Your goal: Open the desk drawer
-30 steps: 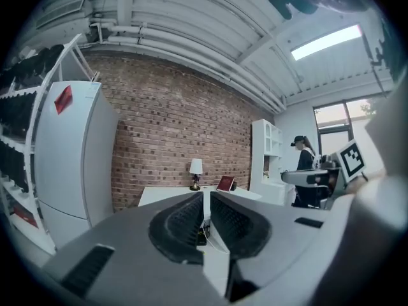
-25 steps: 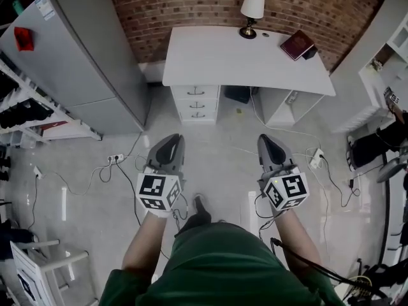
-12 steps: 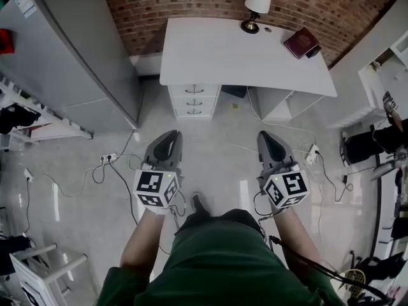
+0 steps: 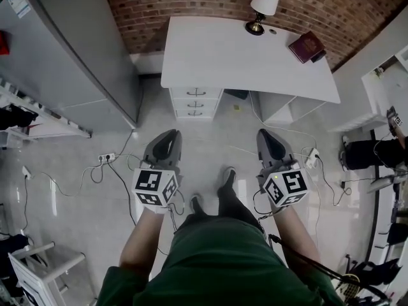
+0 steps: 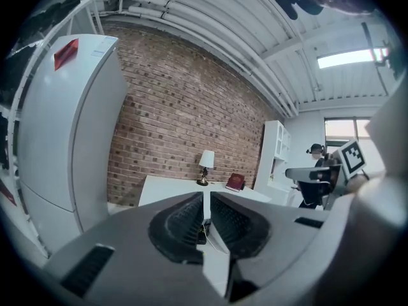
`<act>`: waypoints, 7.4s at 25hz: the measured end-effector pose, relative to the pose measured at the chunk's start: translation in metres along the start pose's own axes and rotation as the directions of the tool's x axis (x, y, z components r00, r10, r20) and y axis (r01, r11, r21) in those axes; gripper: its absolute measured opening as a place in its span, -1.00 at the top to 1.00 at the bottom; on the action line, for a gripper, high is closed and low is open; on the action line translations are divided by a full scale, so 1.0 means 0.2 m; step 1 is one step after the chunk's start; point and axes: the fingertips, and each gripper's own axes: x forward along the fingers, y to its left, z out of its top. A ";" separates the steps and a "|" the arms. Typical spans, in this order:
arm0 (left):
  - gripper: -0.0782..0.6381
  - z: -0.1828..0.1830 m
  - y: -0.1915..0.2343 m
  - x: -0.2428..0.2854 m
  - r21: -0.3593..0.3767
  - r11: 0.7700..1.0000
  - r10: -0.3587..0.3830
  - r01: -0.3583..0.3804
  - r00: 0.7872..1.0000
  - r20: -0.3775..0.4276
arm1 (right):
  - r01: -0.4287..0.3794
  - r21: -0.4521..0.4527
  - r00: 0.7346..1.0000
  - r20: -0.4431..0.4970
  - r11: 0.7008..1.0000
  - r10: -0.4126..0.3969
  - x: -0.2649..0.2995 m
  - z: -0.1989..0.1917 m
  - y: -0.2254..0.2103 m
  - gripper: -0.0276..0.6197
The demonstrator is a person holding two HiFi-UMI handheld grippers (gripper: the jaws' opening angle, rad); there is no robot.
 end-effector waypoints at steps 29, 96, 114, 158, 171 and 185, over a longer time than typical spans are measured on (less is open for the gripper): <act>0.70 -0.06 0.00 0.84 -0.042 0.977 0.205 -0.211 0.972 -0.115 | -0.261 0.072 0.965 -0.013 0.963 0.262 0.88 0.01 -0.71 0.91; 0.45 -1.96 1.13 1.98 -0.791 0.584 0.087 -0.181 0.983 -0.160 | -0.204 0.263 0.894 -0.342 0.943 0.289 1.24 -1.85 -0.52 0.91; 0.61 -1.93 1.11 2.16 -0.908 0.418 0.113 -0.007 0.993 0.045 | -0.221 0.296 0.869 -0.372 0.929 0.326 1.25 -1.95 -0.48 0.91; 0.70 -2.12 0.82 1.54 -0.964 0.264 0.159 -0.017 0.987 0.026 | -0.266 0.324 0.844 -0.376 0.908 0.382 1.20 -1.86 -0.34 0.91; 0.71 -2.26 0.78 1.44 -0.965 0.245 0.158 -0.095 0.986 -0.057 | -0.278 0.332 0.830 -0.390 0.901 0.400 1.21 -1.88 -0.31 0.91; 0.71 -2.48 0.81 1.42 -0.955 0.233 0.178 -0.185 0.973 -0.145 | -0.279 0.354 0.814 -0.406 0.892 0.416 1.20 -1.97 -0.28 0.91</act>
